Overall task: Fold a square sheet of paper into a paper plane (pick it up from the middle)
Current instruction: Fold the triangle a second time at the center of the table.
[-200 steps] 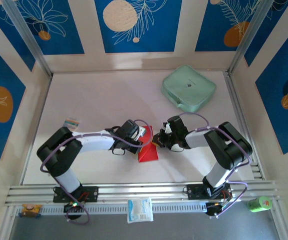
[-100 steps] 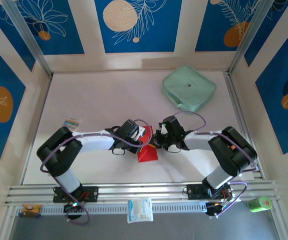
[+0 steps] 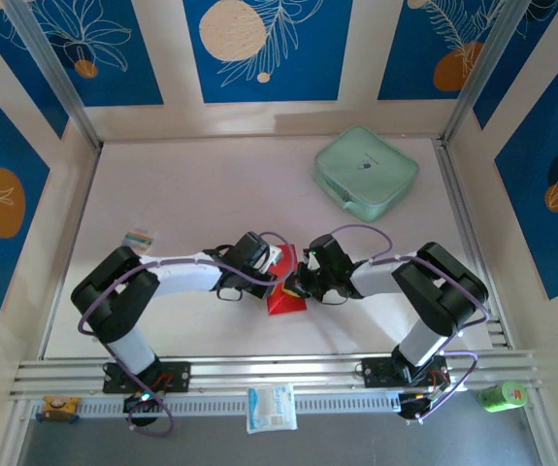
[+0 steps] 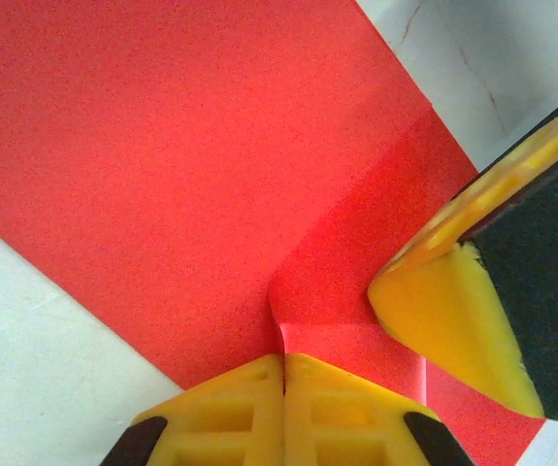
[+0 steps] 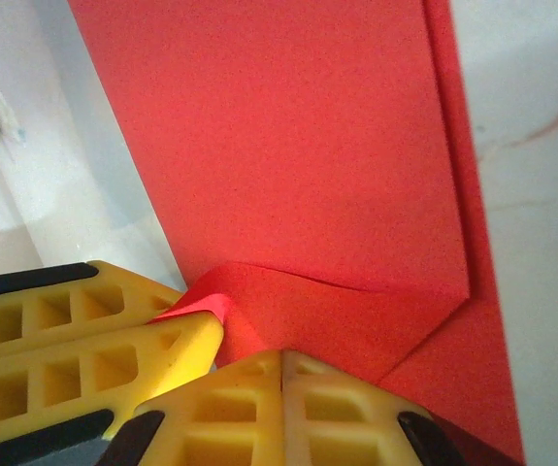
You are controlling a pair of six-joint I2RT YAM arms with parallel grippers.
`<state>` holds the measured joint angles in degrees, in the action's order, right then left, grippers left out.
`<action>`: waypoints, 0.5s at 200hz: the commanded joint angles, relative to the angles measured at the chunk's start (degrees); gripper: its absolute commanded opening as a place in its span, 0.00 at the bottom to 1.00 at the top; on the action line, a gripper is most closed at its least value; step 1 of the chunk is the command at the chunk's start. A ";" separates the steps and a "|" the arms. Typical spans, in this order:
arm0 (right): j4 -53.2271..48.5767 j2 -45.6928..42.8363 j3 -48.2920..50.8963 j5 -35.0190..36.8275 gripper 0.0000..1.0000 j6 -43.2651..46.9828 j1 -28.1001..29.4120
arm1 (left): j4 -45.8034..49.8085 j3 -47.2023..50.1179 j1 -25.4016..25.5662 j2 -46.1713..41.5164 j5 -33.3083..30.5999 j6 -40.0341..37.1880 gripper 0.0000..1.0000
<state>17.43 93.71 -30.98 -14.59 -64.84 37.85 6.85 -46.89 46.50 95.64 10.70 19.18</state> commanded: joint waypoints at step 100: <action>-1.61 2.26 1.10 2.02 0.02 -2.46 -0.62 | 4.77 -0.74 -0.95 -13.27 5.86 12.31 0.23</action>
<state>18.26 93.97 -30.96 -14.39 -66.06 37.74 12.25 -48.71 46.22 84.58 10.15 27.31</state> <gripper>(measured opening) 0.053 0.292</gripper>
